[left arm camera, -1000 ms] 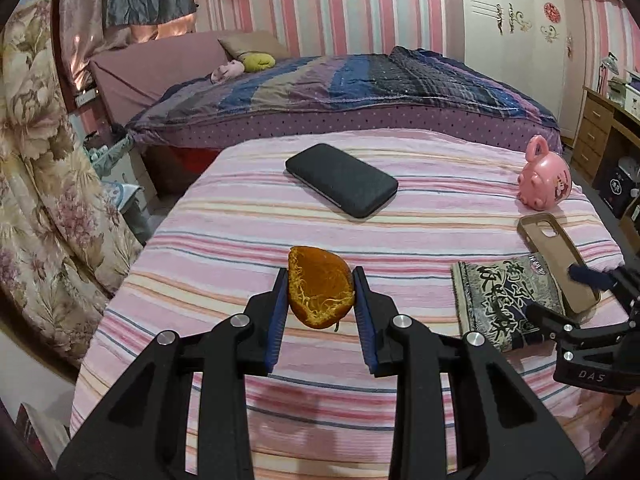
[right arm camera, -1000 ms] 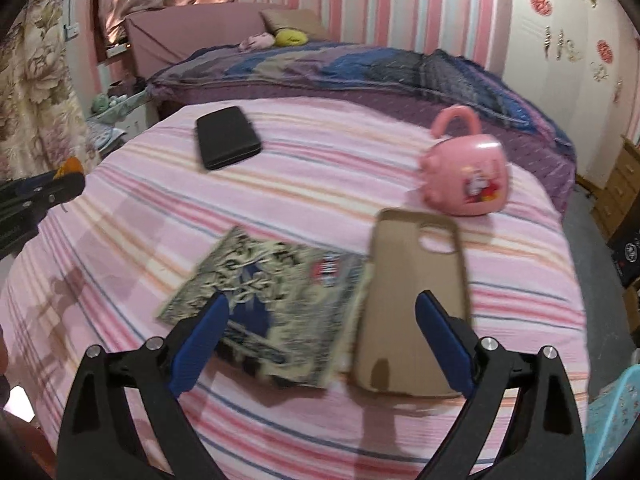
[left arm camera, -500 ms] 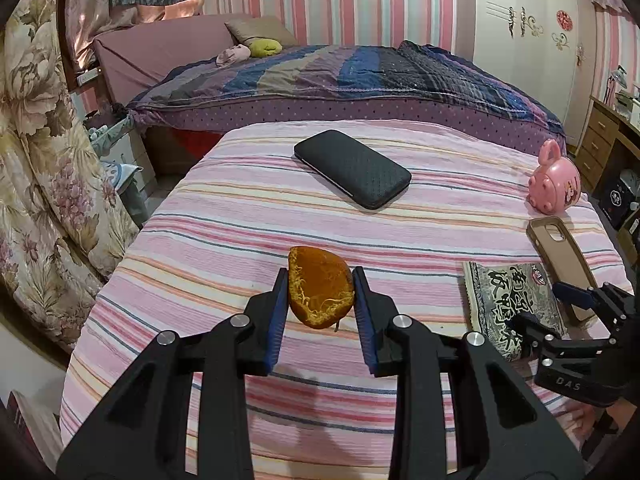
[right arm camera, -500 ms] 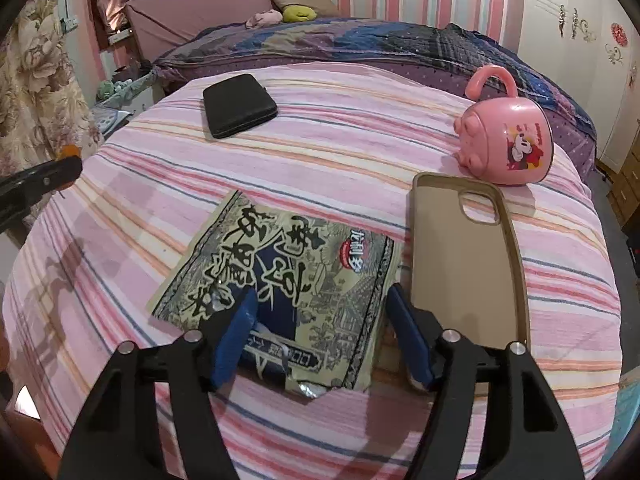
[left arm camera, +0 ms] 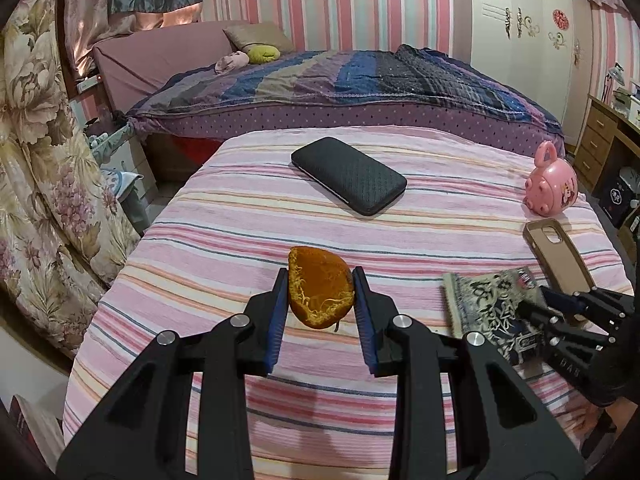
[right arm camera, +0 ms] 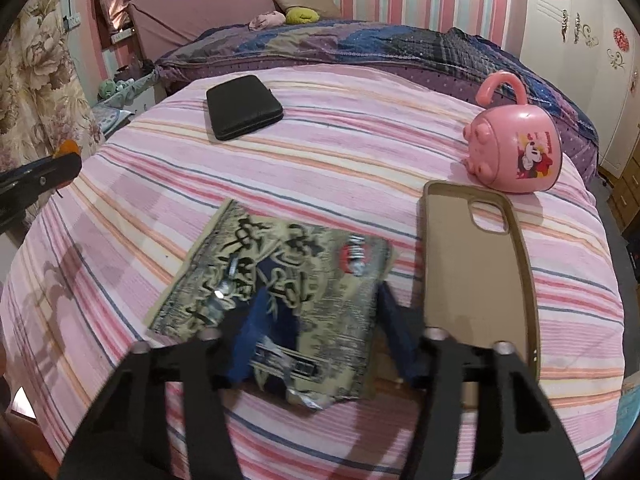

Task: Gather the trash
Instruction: 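Grasp the printed snack wrapper with the right gripper while the left gripper holds the peel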

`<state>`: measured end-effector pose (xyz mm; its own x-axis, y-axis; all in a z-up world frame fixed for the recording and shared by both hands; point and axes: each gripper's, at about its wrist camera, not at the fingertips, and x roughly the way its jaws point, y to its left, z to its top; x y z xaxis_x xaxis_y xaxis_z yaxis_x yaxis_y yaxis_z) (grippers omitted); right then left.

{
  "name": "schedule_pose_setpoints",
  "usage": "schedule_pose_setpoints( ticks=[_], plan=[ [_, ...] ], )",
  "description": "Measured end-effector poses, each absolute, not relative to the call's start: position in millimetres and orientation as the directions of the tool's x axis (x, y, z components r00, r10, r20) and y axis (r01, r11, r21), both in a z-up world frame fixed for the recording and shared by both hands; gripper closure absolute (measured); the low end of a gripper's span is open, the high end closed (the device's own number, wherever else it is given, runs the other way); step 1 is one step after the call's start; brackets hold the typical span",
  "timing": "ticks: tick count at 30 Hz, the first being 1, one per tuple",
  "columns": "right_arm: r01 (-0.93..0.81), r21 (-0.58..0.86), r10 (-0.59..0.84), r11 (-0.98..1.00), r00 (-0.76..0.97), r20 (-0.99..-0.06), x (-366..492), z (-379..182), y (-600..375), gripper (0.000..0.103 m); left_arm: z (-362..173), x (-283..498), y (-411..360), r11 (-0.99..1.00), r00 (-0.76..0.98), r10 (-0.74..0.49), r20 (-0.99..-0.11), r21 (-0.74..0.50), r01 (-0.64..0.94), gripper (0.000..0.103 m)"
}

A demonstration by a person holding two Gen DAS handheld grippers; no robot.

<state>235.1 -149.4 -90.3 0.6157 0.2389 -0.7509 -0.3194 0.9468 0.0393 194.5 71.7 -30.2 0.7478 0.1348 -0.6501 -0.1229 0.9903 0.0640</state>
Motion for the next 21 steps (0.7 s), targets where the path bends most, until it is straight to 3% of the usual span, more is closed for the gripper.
schedule_pose_setpoints(
  ticks=[1,4,21],
  plan=[
    [-0.327,0.043,0.250,0.944,0.623,-0.741,233.0,-88.2,-150.5,0.080,-29.6,194.0,70.7,0.990,0.749,0.135,-0.648,0.066,-0.122,0.073],
    [-0.337,0.040,0.259,0.941,0.635,-0.728,231.7,-86.8,-150.2,0.088,-27.6,192.3,68.2,0.991,0.756,0.136,-0.641,0.073,-0.116,0.073],
    [-0.279,0.123,0.299,0.952,0.778,-0.553,196.1,-26.7,-212.5,0.095,-7.8,182.4,46.9,0.996,0.792,0.089,-0.604,0.037,-0.083,0.073]
  ],
)
